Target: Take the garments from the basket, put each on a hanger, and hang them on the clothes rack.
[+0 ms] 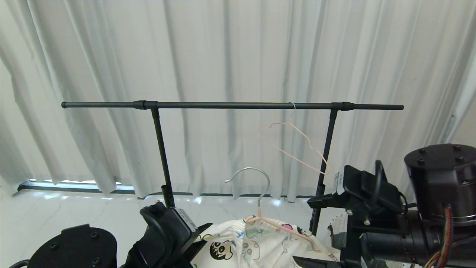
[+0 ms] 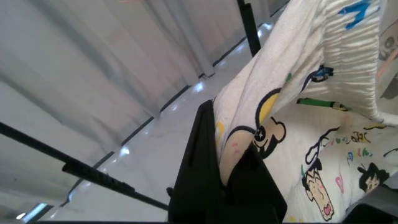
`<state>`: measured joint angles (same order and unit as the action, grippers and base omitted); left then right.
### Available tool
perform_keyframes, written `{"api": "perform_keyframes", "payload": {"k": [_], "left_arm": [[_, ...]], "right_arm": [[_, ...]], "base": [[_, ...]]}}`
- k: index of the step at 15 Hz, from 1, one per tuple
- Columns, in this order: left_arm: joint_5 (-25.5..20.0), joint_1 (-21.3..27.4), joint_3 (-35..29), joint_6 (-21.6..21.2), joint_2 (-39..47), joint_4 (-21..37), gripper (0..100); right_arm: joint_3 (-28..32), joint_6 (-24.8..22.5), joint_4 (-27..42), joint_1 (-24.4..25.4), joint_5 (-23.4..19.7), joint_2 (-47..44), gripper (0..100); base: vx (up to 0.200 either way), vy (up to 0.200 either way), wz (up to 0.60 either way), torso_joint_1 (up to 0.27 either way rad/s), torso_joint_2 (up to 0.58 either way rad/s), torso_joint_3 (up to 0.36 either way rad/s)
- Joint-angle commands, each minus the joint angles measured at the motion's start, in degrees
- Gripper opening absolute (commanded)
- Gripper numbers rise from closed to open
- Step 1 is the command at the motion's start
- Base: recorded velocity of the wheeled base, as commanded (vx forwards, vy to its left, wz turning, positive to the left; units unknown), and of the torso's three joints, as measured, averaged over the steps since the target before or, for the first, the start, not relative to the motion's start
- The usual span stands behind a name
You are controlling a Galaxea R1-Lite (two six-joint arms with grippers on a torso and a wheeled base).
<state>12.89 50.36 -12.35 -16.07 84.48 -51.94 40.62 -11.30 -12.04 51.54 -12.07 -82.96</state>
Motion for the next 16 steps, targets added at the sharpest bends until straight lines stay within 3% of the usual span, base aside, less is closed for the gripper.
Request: {"api": "perform_keyframes", "payload": {"k": [1,4,14,15,16], "left_arm": [[0.03,1.32,0.40,-0.19,-0.28,-1.23,0],[0.12,2.38,1.01,-1.95,-0.19,-4.83,0],[0.12,2.46,0.92,-2.04,-0.19,-6.06,0],[0.12,2.73,0.92,-2.04,-0.19,-6.24,0],[0.12,2.81,0.92,-2.04,-0.19,-6.50,0]], "right_arm": [[2.18,-0.13,1.50,1.28,-0.06,-3.70,100],[2.89,-0.48,3.69,1.28,-0.06,-5.46,100],[2.54,-2.15,6.60,1.10,0.29,-5.90,100],[2.54,-2.15,6.60,1.10,0.38,-5.99,0],[2.54,-2.15,6.60,1.02,0.47,-6.16,0]], "base": [[0.000,0.000,0.00,0.000,0.00,0.000],[0.000,0.000,0.00,0.000,0.00,0.000],[0.000,0.000,0.00,0.000,0.00,0.000],[0.000,0.000,0.00,0.000,0.00,0.000],[0.000,0.000,0.00,0.000,0.00,0.000]]}}
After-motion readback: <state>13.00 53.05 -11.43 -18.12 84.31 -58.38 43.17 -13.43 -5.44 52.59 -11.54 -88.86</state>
